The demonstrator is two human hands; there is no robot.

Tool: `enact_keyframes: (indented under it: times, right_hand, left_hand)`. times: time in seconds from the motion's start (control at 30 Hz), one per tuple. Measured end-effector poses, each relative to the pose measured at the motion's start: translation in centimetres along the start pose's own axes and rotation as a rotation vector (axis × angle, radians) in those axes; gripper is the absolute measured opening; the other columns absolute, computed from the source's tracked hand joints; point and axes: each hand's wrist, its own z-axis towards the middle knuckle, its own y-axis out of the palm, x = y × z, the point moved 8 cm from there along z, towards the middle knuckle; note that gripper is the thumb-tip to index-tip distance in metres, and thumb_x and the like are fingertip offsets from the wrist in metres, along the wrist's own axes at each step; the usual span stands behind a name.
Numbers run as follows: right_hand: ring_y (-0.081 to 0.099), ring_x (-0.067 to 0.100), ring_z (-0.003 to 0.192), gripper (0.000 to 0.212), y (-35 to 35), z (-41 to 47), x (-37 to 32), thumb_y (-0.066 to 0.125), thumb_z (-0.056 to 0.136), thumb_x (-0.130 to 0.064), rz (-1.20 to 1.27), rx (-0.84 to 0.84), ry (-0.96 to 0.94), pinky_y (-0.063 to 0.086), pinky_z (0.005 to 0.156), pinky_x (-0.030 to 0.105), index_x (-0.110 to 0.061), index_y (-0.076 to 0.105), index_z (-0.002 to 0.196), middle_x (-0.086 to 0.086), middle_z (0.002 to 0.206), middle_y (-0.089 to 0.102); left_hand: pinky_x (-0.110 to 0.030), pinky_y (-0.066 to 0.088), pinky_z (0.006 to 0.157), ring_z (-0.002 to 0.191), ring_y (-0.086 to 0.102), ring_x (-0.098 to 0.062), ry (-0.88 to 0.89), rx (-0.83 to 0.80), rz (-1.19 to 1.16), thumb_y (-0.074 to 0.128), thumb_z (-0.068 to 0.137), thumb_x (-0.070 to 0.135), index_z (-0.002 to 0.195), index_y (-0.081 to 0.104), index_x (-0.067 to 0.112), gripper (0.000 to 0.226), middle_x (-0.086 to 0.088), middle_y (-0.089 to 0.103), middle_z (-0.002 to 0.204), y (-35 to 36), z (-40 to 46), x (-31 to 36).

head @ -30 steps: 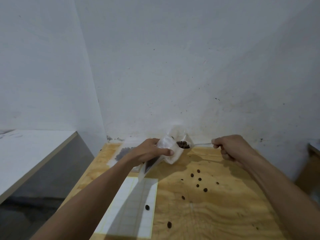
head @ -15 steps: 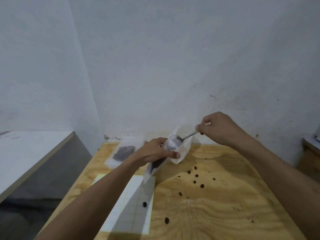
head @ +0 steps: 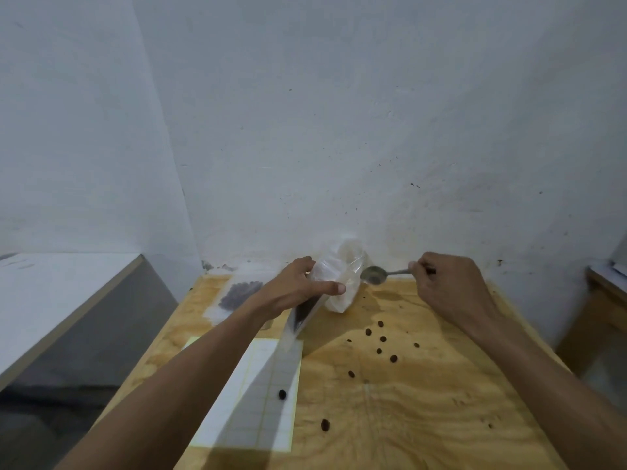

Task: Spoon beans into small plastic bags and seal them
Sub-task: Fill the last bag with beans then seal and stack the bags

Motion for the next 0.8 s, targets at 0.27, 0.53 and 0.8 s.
enact_keyframes:
  times: [0.27, 0.53, 0.8]
  right_hand:
    - [0.054, 0.030, 0.043, 0.005, 2.1, -5.3, 2.9, 0.074, 0.087, -0.014, -0.314, 0.005, -0.043, 0.037, 0.042, 0.024, -0.010, 0.077, 0.086, 0.008, 0.064, 0.051]
    - [0.063, 0.025, 0.069, 0.034, 1.7, -10.1, 6.6, 0.047, 0.103, -0.030, -0.485, -0.158, 0.180, 0.037, 0.051, 0.028, -0.021, 0.068, 0.128, 0.006, 0.088, 0.060]
    - [0.061, 0.021, 0.102, 0.042, 1.8, -11.9, 7.0, 0.042, 0.102, -0.038, -0.587, -0.306, 0.291, 0.048, 0.070, 0.030, -0.026, 0.060, 0.137, 0.005, 0.117, 0.056]
  left_hand:
    - [-0.020, 0.056, 0.075, 0.085, 0.071, -0.002, 0.120, 0.083, -0.098, 0.079, 0.085, 0.038, 0.104, 0.066, 0.032, 0.023, 0.014, 0.074, 0.096, 0.7, -0.8, 3.3]
    - [-0.031, 0.050, 0.083, 0.092, 0.069, -0.016, 0.171, 0.036, -0.319, 0.071, 0.067, 0.066, 0.101, 0.075, 0.020, 0.057, 0.005, 0.075, 0.096, 4.9, -0.2, 7.9]
    - [-0.047, 0.054, 0.097, 0.102, 0.067, -0.032, 0.096, 0.044, -0.637, 0.056, 0.078, 0.049, 0.133, 0.053, 0.001, 0.073, -0.027, 0.064, 0.128, 6.0, 0.4, 8.2]
